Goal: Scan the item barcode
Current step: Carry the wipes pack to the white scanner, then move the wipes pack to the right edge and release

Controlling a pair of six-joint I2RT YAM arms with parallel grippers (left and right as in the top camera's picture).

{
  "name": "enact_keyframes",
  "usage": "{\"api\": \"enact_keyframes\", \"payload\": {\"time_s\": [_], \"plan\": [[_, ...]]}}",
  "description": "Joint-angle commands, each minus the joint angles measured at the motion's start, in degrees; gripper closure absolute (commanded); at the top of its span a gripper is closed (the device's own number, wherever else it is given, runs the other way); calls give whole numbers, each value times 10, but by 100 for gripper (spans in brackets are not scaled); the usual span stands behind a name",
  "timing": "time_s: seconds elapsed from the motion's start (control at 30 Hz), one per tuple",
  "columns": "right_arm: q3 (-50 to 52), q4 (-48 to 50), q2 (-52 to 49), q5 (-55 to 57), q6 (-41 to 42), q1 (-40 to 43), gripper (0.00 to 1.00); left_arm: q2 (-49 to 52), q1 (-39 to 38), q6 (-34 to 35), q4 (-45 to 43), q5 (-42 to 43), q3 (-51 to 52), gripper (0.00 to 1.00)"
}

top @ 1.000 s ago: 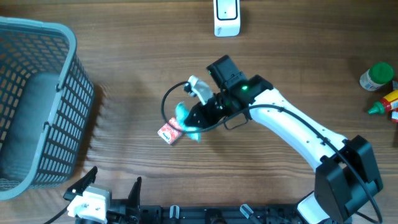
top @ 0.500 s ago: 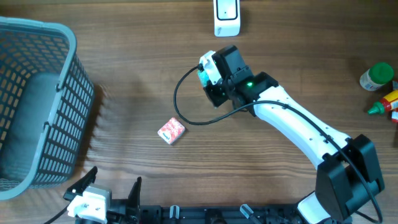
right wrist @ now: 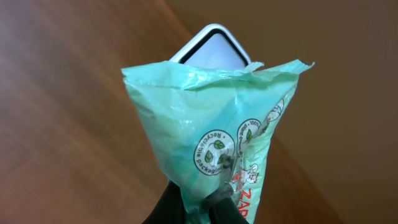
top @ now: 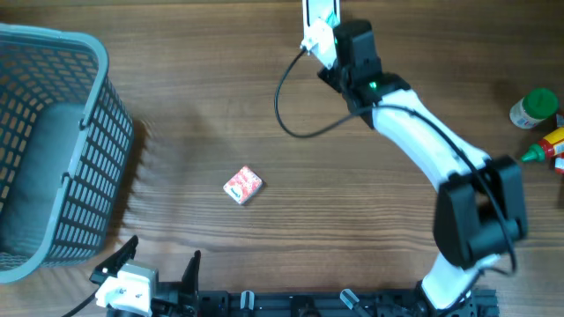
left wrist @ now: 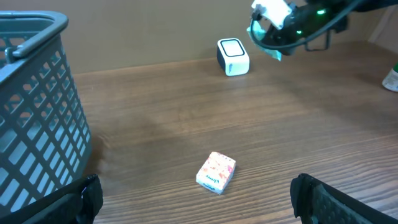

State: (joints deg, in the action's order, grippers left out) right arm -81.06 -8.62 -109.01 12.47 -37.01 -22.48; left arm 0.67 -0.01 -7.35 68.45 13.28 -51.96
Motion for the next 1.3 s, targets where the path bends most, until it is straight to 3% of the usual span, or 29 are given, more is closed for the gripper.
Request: {"api": "enact_keyframes", "payload": {"time_s": [0.0, 0.1, 0.2, 0.3, 0.67, 0.87, 1.03, 1.27], "plan": [[-127, 2, -108, 26, -77, 11, 96, -4, -3, 3, -2, -1, 0, 0], [-271, -5, -231, 83, -142, 15, 96, -4, -3, 3, -2, -1, 0, 0], [-329, 5, -292, 140, -210, 23, 95, -4, -3, 3, -2, -1, 0, 0], [-329, 14, -307, 165, -259, 26, 96, -4, -3, 3, -2, -1, 0, 0], [-330, 22, -301, 216, -239, 33, 96, -4, -3, 3, -2, -1, 0, 0], [-330, -23, -276, 252, -169, 95, 96, -4, -3, 3, -2, -1, 0, 0], [-329, -127, -276, 250, -29, 200, 96, -4, -3, 3, -2, -1, 0, 0], [-328, -232, -276, 67, 195, 355, 96, -4, -3, 3, -2, -1, 0, 0]]}}
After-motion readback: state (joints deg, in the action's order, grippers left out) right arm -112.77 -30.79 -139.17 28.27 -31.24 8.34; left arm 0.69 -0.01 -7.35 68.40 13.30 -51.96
